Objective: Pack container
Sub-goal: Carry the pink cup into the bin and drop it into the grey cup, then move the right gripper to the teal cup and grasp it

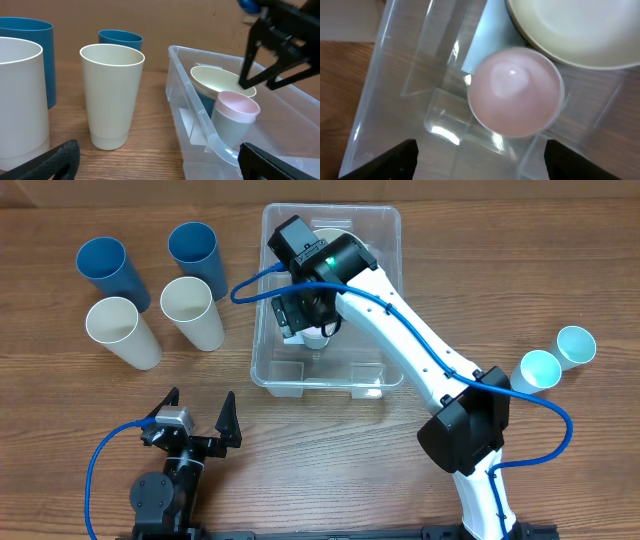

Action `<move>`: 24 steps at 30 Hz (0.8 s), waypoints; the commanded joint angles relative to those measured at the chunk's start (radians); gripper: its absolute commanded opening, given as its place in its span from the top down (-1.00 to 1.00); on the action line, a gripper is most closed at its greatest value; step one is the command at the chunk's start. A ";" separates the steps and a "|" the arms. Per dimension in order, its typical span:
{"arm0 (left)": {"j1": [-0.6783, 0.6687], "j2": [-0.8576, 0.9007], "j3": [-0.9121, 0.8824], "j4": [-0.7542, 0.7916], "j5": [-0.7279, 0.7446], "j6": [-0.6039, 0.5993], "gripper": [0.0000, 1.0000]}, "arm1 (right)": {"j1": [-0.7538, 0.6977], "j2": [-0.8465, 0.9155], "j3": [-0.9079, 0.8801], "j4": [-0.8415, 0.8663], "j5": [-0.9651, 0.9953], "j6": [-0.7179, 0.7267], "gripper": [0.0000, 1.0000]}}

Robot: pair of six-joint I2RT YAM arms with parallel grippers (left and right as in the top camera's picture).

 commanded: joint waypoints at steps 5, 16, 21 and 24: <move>-0.004 -0.008 -0.003 -0.002 -0.006 0.020 -1.00 | -0.266 -0.022 0.269 -0.151 0.007 0.084 -0.66; -0.004 -0.008 -0.003 -0.002 -0.006 0.020 -1.00 | -0.934 -0.021 0.255 -0.259 0.028 0.200 -0.64; -0.004 -0.008 -0.003 -0.002 -0.006 0.020 -1.00 | -1.068 -0.021 0.124 -0.263 0.041 0.203 -0.64; -0.004 -0.008 -0.003 -0.002 -0.006 0.020 -1.00 | -1.112 -0.021 0.018 -0.220 0.041 0.207 -0.64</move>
